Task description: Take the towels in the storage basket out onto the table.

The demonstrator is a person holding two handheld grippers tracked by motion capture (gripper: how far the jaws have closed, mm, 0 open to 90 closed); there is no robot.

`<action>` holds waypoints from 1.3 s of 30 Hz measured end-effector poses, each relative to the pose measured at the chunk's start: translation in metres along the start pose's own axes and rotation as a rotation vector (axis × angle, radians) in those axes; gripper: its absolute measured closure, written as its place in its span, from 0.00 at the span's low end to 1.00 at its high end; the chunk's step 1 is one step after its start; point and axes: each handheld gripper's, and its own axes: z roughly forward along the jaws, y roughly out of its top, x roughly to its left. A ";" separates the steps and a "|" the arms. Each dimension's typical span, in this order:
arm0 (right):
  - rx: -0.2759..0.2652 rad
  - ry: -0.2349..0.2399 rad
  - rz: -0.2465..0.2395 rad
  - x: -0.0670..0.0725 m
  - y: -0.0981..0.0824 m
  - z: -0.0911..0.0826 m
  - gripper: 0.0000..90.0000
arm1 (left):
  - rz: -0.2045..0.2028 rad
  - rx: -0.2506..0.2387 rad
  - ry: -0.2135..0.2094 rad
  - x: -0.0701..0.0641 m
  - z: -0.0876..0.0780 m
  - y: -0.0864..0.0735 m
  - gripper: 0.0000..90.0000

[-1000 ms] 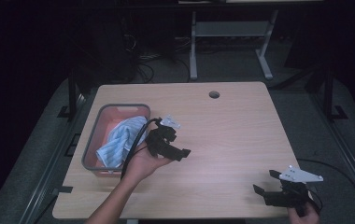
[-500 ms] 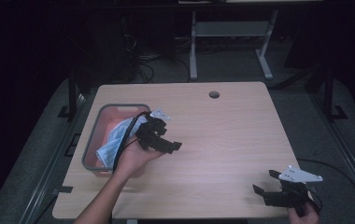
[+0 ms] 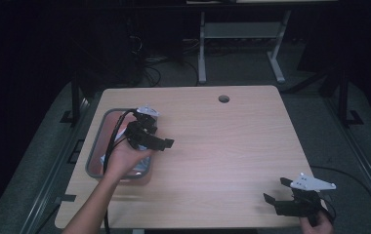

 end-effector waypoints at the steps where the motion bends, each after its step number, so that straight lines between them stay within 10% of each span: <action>1: 0.000 0.000 0.000 0.000 0.000 0.000 0.15 | -0.002 -0.001 0.007 0.002 -0.002 -0.001 0.21; 21: 0.003 0.003 -0.005 0.002 0.001 0.001 0.15 | -0.131 -0.003 0.112 0.057 -0.029 -0.024 0.21; 39: 0.013 0.018 -0.021 0.005 0.001 0.004 0.15 | -0.231 0.090 0.169 0.082 -0.005 -0.047 0.21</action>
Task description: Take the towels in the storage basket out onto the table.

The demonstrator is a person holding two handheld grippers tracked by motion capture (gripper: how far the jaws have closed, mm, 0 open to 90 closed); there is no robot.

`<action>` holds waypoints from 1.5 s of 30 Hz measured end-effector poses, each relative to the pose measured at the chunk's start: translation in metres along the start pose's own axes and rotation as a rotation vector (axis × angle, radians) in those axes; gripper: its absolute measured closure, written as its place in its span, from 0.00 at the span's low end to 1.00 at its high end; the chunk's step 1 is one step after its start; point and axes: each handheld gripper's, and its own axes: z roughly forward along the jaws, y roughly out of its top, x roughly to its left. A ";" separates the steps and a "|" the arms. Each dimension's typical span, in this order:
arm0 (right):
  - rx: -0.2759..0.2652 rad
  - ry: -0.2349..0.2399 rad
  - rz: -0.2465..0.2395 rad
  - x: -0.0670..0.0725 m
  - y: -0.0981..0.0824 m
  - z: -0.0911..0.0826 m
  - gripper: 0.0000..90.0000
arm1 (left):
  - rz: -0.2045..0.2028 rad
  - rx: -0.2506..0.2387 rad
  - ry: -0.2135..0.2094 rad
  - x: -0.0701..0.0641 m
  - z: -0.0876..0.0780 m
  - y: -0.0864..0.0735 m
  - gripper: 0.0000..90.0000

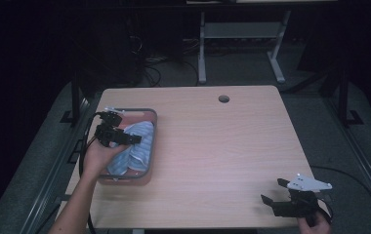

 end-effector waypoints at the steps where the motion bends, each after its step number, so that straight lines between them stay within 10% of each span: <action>1: 0.001 0.001 0.000 0.000 0.000 0.000 0.15 | -0.002 0.008 0.001 0.001 0.002 0.000 0.21; 12: 0.001 0.002 -0.013 0.003 0.001 -0.001 0.15 | 0.016 0.098 0.079 -0.007 0.026 -0.001 0.29; 28: -0.004 0.002 -0.009 0.004 0.001 -0.001 0.15 | 0.152 0.295 0.179 -0.016 0.054 -0.005 0.57; 45: -0.002 0.003 0.002 0.003 0.002 0.002 0.15 | 0.183 0.376 0.209 -0.018 0.063 -0.010 0.68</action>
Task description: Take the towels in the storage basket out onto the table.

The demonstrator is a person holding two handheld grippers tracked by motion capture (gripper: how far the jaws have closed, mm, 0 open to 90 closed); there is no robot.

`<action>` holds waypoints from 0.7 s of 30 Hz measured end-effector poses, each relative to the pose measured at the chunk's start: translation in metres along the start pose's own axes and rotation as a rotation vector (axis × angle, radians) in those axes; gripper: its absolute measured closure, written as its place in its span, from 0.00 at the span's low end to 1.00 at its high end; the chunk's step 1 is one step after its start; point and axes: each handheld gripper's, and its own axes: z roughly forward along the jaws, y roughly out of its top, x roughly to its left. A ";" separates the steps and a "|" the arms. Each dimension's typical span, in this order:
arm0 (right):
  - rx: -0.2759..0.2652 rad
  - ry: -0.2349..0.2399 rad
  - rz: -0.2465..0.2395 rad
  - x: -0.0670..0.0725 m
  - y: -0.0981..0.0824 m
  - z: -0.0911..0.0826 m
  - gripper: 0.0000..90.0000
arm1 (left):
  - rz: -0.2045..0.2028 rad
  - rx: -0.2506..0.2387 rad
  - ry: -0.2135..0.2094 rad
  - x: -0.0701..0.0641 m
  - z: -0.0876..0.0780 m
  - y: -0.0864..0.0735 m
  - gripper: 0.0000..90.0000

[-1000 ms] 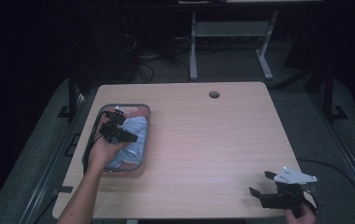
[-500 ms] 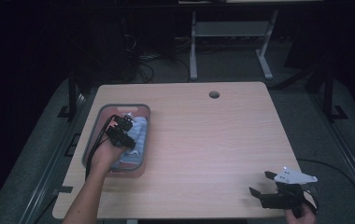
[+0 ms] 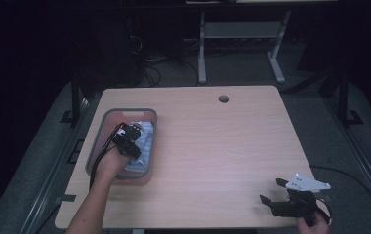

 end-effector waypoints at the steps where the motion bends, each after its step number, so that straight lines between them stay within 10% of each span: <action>1: -0.002 -0.001 -0.004 0.000 0.000 0.000 0.15 | -0.007 -0.002 -0.006 0.001 0.000 0.000 0.69; 12: -0.005 -0.002 -0.001 0.000 0.000 -0.001 0.15 | -0.057 -0.015 -0.030 0.006 0.000 -0.003 0.74; 21: -0.004 -0.008 -0.002 -0.002 -0.001 -0.001 0.15 | -0.156 -0.083 -0.155 0.025 -0.010 -0.014 0.75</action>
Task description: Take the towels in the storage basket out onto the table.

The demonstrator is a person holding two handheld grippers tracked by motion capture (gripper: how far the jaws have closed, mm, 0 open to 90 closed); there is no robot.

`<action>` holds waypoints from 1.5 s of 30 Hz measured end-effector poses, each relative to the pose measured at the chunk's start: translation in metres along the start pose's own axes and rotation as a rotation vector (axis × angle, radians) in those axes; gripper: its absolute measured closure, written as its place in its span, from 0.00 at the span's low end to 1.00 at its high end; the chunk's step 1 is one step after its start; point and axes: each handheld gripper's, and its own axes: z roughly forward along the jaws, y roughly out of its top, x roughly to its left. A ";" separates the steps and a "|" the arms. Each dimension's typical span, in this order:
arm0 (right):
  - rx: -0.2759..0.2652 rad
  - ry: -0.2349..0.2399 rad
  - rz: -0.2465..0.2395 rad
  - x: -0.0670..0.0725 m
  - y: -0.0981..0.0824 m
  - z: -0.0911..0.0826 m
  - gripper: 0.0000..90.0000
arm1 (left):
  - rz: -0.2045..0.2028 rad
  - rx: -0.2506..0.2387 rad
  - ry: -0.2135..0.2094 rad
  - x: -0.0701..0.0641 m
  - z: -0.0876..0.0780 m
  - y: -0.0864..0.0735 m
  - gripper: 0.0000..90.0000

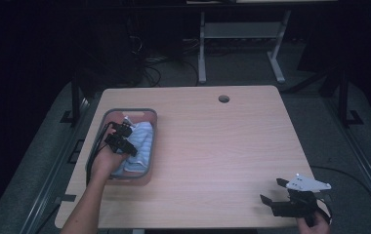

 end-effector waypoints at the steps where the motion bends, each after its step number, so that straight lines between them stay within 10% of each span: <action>1: -0.001 -0.001 -0.001 0.000 0.000 0.000 0.15 | -0.010 -0.013 -0.014 0.002 -0.003 -0.002 0.75; 20: -0.007 -0.020 0.007 -0.001 0.001 -0.002 0.15 | -0.094 -0.278 -0.193 0.019 -0.054 -0.028 0.75; 45: -0.018 -0.018 0.008 -0.002 0.002 -0.004 0.15 | -0.134 -0.453 -0.265 0.010 -0.110 -0.021 0.75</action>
